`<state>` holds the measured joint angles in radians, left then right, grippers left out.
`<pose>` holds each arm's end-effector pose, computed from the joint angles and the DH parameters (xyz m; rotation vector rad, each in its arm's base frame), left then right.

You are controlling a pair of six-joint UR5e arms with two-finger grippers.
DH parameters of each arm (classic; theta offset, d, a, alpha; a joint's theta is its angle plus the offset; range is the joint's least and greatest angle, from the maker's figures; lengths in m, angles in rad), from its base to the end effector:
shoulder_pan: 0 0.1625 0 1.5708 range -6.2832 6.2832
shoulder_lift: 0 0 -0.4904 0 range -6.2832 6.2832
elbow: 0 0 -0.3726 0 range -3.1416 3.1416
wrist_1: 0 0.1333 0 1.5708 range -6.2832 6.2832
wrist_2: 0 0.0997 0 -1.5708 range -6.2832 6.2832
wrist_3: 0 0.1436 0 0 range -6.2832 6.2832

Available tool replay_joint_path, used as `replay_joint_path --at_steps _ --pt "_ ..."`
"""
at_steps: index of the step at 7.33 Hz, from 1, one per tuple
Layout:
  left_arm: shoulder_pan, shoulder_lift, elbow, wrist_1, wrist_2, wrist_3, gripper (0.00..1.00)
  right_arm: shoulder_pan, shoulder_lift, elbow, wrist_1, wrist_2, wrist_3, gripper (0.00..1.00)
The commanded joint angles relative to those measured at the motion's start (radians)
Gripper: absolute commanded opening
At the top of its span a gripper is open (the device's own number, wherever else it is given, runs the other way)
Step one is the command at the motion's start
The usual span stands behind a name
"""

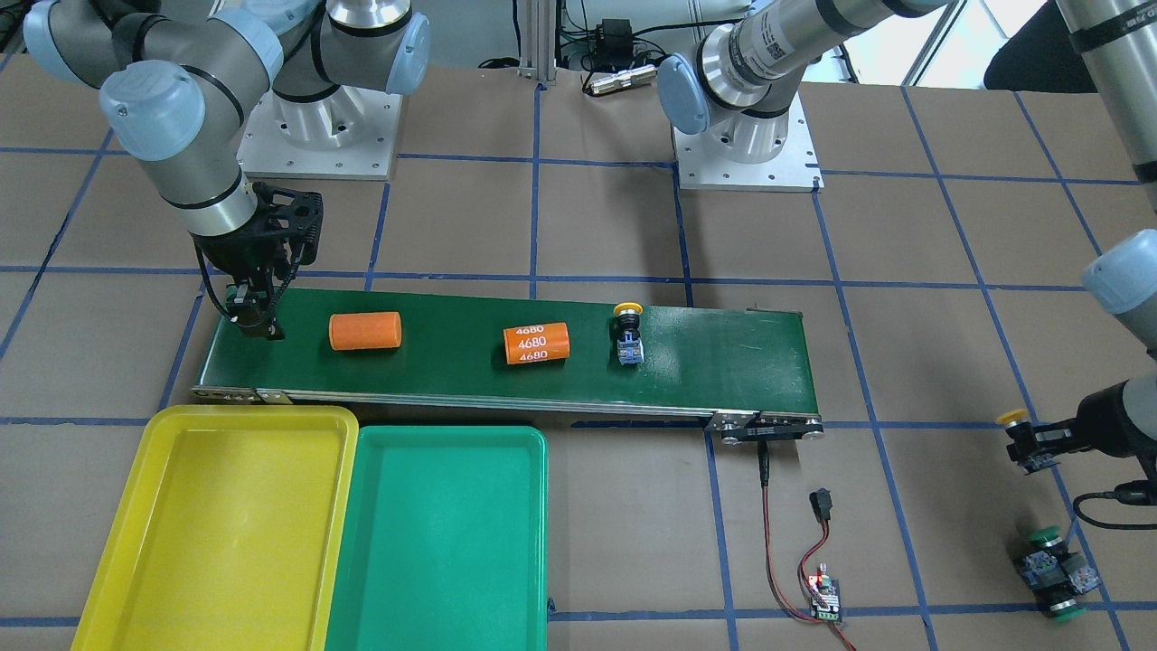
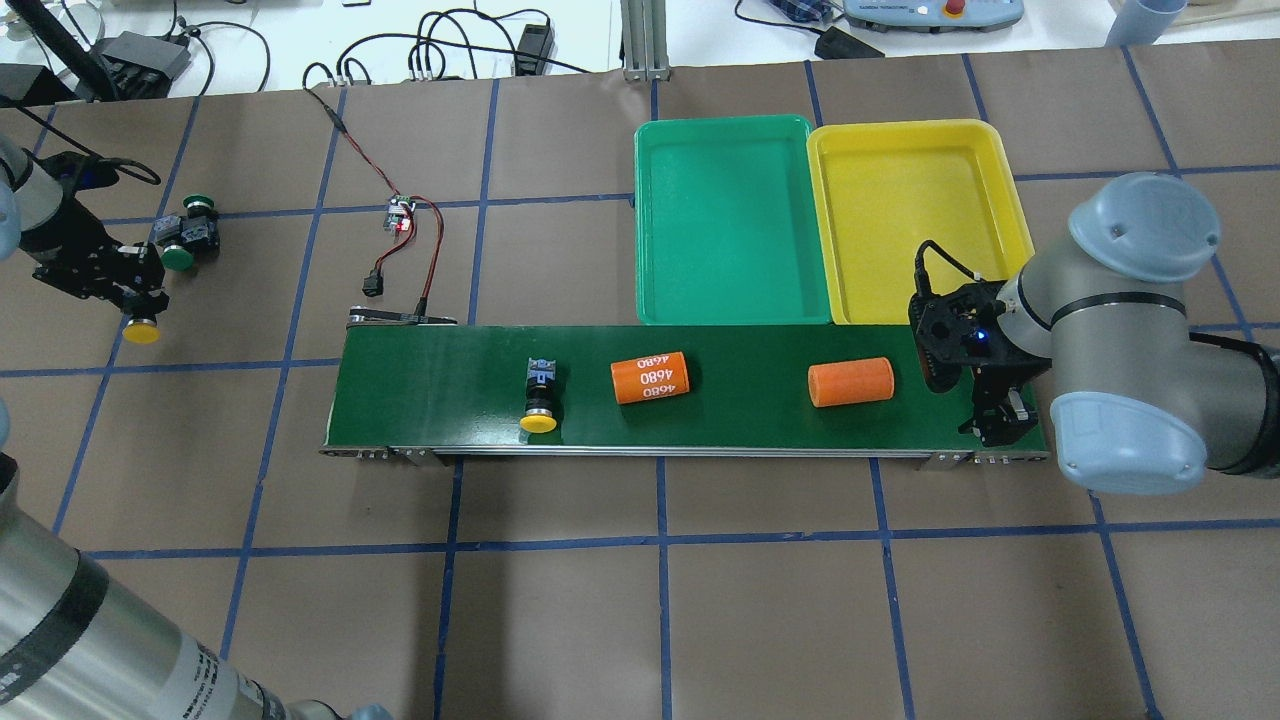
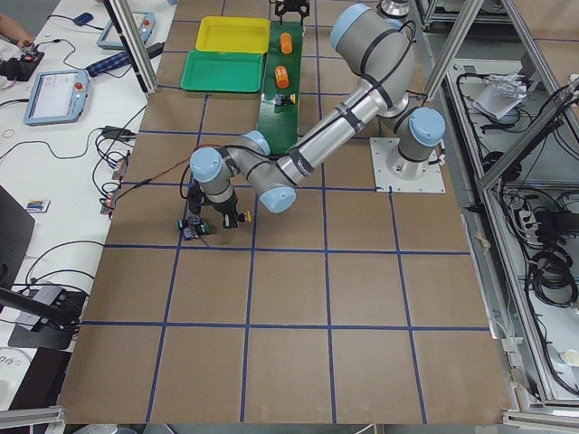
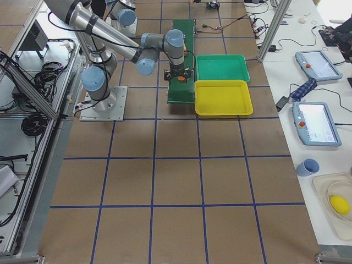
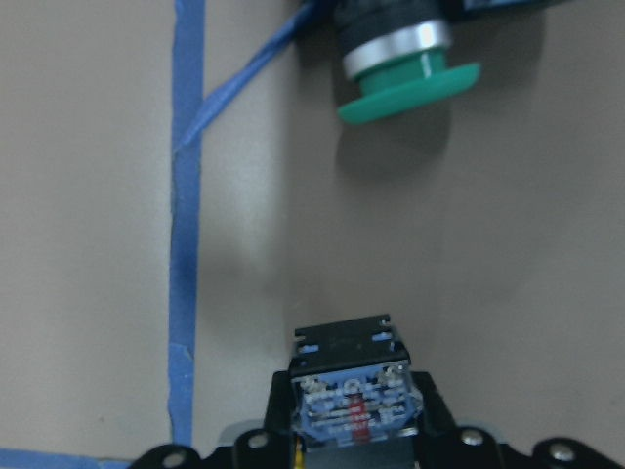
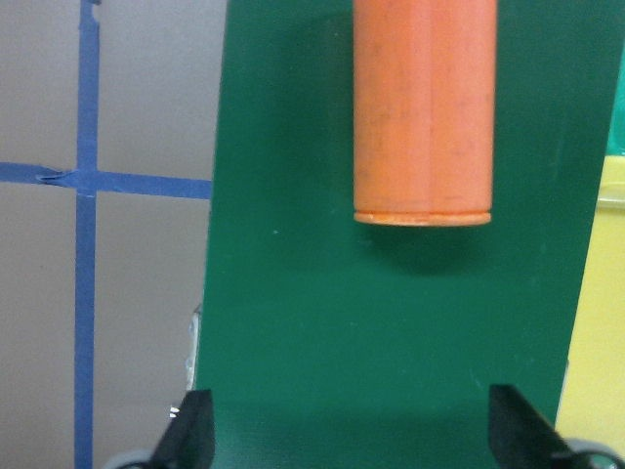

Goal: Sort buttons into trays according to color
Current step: 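Grasp another yellow-capped push button with the left gripper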

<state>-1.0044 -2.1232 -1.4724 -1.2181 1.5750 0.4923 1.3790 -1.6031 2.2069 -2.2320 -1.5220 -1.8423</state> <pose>0.2512 -0.6424 0.2636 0.1142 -3.0889 -0.1385 0.0617 -0.4181 0.3036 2.2912 -2.1125 0.1117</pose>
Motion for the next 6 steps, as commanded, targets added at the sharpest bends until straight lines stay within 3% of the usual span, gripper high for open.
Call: replay_joint_path --at_steps 1,4,6 --pt "-0.177 0.151 -0.07 -0.119 -0.095 -0.125 0.0 0.0 0.0 -0.001 0.0 0.0 0.0 1.0" --pt "-0.415 0.273 -0.245 -0.101 -0.109 -0.335 0.0 0.0 0.0 -0.001 0.0 0.0 0.0 1.0" --pt "-0.526 0.298 -0.304 -0.1 -0.115 -0.417 0.0 0.0 0.0 -0.001 0.0 0.0 0.0 1.0"
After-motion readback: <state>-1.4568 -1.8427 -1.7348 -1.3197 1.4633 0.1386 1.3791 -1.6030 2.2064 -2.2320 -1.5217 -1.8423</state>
